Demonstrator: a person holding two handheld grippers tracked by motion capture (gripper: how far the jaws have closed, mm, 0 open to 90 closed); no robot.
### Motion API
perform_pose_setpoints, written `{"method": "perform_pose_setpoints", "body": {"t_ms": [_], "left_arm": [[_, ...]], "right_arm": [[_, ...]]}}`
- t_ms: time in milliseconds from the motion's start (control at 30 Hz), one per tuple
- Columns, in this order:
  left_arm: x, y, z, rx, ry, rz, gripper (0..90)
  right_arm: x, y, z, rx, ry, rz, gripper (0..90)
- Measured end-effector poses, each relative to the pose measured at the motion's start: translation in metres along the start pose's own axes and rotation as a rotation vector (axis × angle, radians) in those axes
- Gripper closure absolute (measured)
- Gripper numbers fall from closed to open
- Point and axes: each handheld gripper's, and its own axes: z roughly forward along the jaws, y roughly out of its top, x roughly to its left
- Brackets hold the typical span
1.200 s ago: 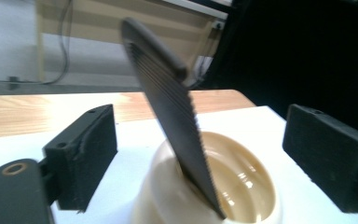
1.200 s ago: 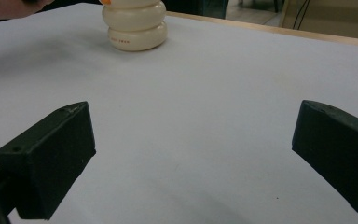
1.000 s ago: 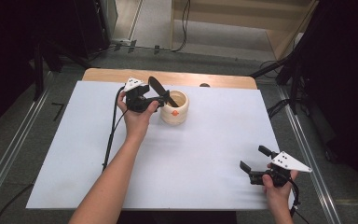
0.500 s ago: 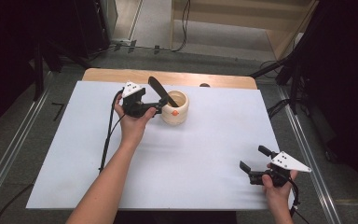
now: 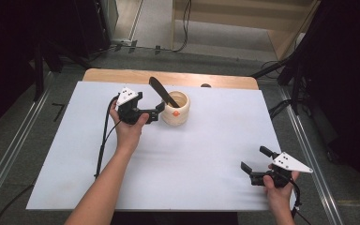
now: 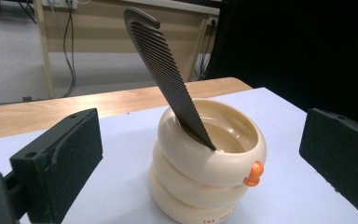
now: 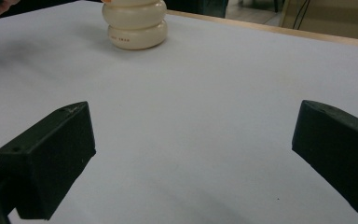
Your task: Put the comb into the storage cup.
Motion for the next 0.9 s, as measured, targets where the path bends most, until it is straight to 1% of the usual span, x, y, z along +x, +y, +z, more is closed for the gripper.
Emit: {"method": "perform_pose_setpoints", "body": {"t_ms": [300,633,900], "left_arm": [[0.0,-0.006,-0.015,-0.006,0.001,0.018,0.0],[0.001,-0.013,-0.032,-0.017,-0.003,0.019,0.0],[0.002,-0.018,-0.046,-0.015,-0.005,0.034,0.0]], "right_arm": [[0.0,0.0,0.0,0.002,0.001,0.001,0.0],[0.001,0.0,0.0,0.003,0.0,0.0,0.0],[0.001,0.0,0.0,0.004,-0.002,-0.002,0.0]]}}
